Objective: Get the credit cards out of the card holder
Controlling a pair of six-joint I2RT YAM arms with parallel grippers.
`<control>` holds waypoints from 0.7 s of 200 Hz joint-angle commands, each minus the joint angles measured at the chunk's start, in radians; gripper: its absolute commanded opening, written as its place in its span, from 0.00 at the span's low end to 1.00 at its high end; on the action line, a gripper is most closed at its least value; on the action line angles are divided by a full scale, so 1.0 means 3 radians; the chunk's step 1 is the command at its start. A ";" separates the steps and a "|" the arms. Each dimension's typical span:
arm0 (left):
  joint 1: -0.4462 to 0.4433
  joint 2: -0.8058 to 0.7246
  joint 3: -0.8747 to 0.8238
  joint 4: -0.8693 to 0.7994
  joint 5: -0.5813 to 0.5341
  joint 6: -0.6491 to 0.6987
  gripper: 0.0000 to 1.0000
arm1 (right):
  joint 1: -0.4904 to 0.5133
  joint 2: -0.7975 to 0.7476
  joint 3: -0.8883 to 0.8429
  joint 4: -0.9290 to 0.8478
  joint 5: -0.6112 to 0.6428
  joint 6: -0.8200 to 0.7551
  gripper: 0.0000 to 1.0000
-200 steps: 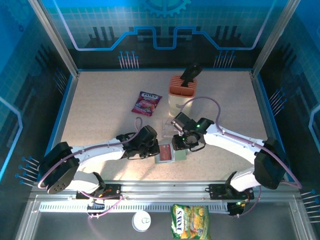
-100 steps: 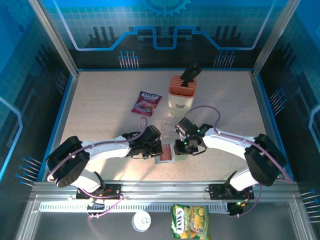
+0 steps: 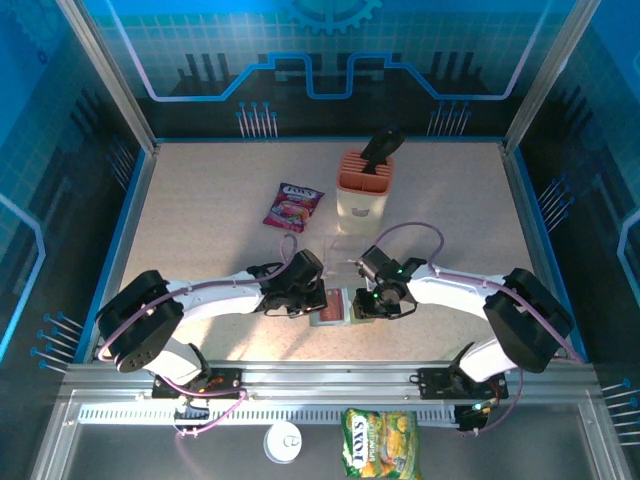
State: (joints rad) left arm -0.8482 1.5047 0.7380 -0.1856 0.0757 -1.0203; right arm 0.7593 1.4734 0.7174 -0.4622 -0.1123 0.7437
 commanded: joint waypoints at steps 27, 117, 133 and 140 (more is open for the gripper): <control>-0.0021 -0.0050 0.0004 -0.0005 0.0055 0.0066 0.00 | 0.0125 -0.0066 0.0031 -0.0217 -0.0055 0.0112 0.29; -0.0021 0.0040 -0.0020 -0.0159 -0.0089 0.0187 0.00 | 0.0166 -0.0365 0.0182 -0.0029 0.0035 0.0206 0.29; -0.0024 0.0037 -0.0077 -0.0118 -0.0063 0.0155 0.00 | 0.0161 -0.0368 0.0173 0.0077 -0.0011 0.0229 0.30; -0.0025 0.0040 -0.0104 -0.0098 -0.0059 0.0141 0.00 | 0.0157 -0.0362 0.0162 0.0147 -0.0045 0.0242 0.30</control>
State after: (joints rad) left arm -0.8486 1.5063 0.7345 -0.2012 0.0673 -0.9909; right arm 0.7982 1.3766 0.7494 -0.4675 -0.1097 0.7906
